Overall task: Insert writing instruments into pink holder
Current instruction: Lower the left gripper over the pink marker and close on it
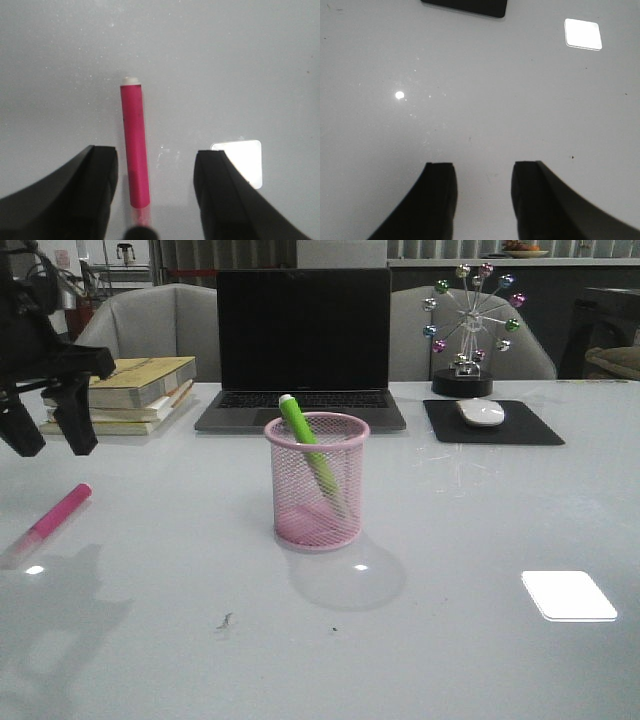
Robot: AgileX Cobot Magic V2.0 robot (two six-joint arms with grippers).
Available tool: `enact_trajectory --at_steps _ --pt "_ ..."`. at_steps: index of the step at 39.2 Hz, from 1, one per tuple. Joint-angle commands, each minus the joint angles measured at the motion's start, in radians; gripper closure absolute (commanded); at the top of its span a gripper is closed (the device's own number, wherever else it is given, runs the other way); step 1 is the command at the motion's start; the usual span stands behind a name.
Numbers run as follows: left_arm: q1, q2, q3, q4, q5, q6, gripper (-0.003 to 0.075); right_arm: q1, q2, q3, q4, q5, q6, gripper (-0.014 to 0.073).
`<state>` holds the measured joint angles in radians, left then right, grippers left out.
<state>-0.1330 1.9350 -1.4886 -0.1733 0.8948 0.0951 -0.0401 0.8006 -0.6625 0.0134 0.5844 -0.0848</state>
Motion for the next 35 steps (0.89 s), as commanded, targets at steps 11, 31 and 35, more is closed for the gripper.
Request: enact_trajectory --at_steps 11,31,35 --pt "-0.005 0.028 -0.035 0.010 -0.043 -0.003 0.0303 -0.008 -0.009 -0.027 -0.003 -0.051 -0.003 0.0200" --pt "-0.005 0.067 -0.035 0.013 -0.125 -0.003 0.0302 -0.008 -0.009 -0.027 -0.003 -0.049 -0.003 0.0200" --pt "-0.005 0.080 -0.035 0.013 -0.125 -0.003 0.0302 -0.008 -0.009 -0.027 -0.003 -0.049 -0.003 0.0200"
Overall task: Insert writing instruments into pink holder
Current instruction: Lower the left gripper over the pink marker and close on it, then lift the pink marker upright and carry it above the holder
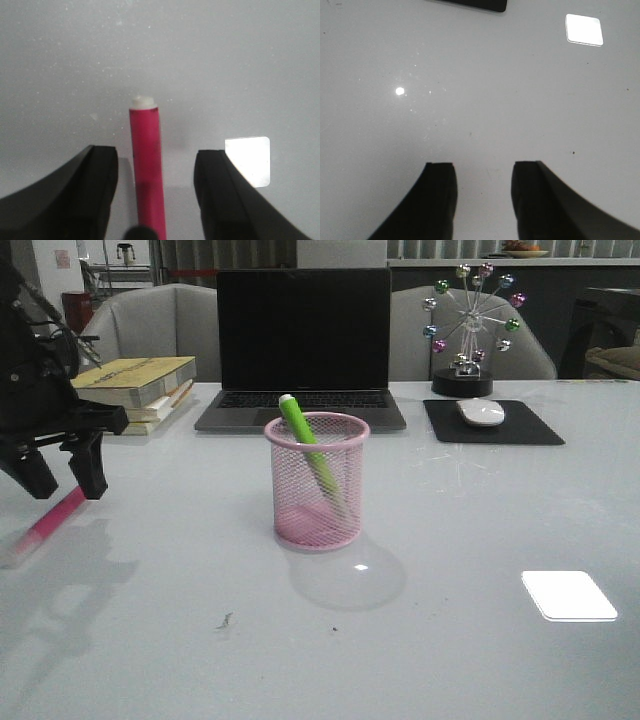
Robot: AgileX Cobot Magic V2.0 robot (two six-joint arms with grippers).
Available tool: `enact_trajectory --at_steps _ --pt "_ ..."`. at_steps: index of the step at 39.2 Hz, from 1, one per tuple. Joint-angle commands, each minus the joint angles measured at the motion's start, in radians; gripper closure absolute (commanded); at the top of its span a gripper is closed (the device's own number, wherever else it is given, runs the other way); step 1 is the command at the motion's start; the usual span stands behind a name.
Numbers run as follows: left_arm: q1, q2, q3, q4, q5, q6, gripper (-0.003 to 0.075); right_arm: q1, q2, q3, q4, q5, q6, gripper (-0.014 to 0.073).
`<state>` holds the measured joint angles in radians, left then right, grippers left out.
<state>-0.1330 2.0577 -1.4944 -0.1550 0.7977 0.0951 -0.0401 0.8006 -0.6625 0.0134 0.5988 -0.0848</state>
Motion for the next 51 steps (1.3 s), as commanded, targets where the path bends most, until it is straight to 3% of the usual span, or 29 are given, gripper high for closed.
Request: enact_trajectory --at_steps 1,17,21,29,41,51 --pt "-0.005 -0.037 -0.029 -0.006 -0.026 -0.003 0.0302 -0.008 -0.009 -0.027 -0.003 -0.064 -0.003 0.0200" --pt "-0.005 0.004 -0.029 -0.006 -0.019 -0.003 0.0318 -0.008 -0.009 -0.027 -0.003 -0.060 -0.003 0.0200" --pt "-0.005 0.004 -0.029 -0.006 -0.019 -0.003 0.0398 -0.008 -0.009 -0.027 -0.003 -0.059 -0.003 0.0200" --pt "-0.005 0.004 -0.029 -0.006 -0.015 -0.003 0.0635 -0.008 -0.009 -0.027 -0.003 -0.059 -0.003 0.0200" --pt "-0.006 -0.026 -0.133 -0.016 0.075 -0.003 0.0629 -0.008 -0.009 -0.027 -0.003 -0.058 -0.003 0.0200" --pt "-0.006 -0.171 -0.193 -0.091 -0.079 -0.003 0.0629 -0.008 -0.009 -0.027 -0.003 -0.058 -0.003 0.0200"
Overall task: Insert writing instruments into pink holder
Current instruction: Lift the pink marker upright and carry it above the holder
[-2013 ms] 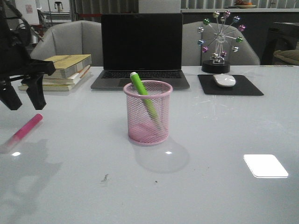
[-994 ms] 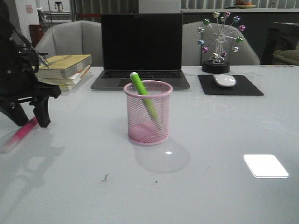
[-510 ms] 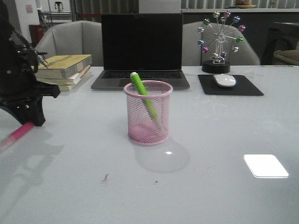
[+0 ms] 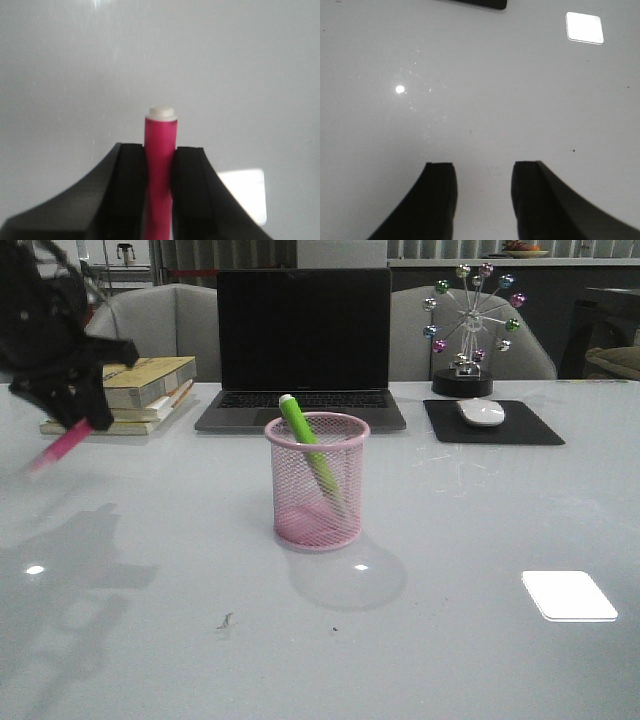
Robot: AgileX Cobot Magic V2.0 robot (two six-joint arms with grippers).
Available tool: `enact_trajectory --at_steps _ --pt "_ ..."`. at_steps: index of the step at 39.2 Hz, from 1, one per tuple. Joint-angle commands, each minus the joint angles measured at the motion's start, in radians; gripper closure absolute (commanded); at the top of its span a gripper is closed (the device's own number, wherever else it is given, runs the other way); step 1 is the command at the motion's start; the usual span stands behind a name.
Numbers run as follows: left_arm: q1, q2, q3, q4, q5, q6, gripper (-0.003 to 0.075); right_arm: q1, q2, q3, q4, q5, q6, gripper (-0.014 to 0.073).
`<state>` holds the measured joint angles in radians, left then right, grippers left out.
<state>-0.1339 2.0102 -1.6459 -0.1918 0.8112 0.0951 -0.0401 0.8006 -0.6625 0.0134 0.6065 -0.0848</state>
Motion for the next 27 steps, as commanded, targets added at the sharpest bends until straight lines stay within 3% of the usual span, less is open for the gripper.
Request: enact_trajectory --at_steps 1,12,27 --pt "-0.005 -0.137 -0.042 -0.074 -0.105 -0.003 0.0629 -0.008 -0.009 -0.027 -0.003 -0.065 -0.003 0.0200" --pt "-0.076 -0.283 -0.042 -0.129 -0.278 0.059 0.0629 -0.008 -0.009 -0.027 -0.003 -0.065 -0.003 0.0200" --pt "-0.344 -0.331 -0.009 -0.127 -0.606 0.108 0.0629 -0.008 -0.009 0.000 -0.003 -0.050 -0.003 0.0200"
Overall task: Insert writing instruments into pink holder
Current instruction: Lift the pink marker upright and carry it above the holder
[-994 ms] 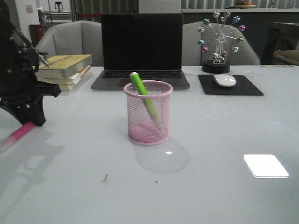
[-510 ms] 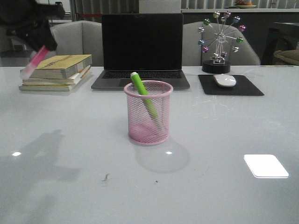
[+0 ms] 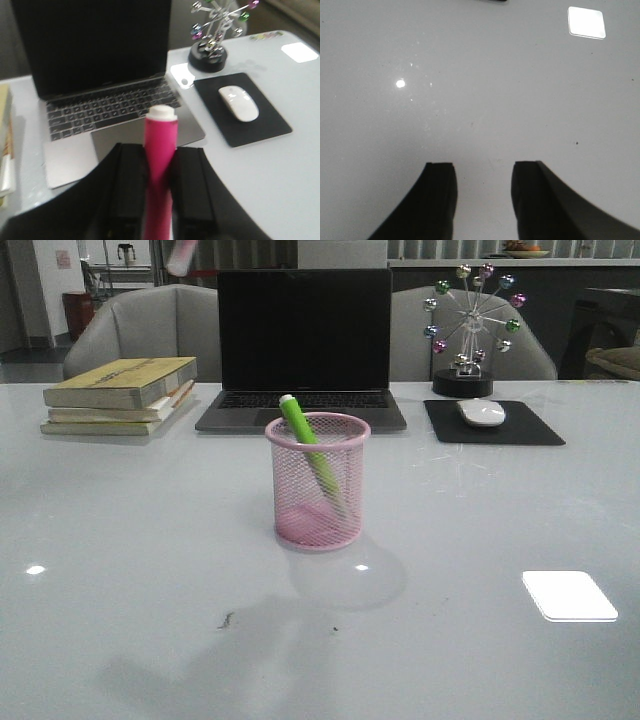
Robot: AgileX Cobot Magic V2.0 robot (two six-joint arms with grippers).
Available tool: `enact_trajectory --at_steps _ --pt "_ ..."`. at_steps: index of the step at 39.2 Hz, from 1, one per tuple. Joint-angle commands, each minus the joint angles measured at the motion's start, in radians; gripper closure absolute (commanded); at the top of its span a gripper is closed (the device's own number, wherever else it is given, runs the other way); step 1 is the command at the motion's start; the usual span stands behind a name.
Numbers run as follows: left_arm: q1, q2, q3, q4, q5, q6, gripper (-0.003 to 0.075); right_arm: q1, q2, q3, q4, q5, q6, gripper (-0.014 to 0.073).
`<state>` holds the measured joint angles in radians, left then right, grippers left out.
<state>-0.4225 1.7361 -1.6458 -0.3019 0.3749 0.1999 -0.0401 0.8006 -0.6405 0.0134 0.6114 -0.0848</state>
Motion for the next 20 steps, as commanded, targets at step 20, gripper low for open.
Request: enact_trajectory --at_steps 20 --pt "-0.299 -0.027 0.494 -0.102 -0.984 -0.006 0.0629 -0.008 -0.009 -0.020 -0.003 -0.050 -0.003 0.0200"
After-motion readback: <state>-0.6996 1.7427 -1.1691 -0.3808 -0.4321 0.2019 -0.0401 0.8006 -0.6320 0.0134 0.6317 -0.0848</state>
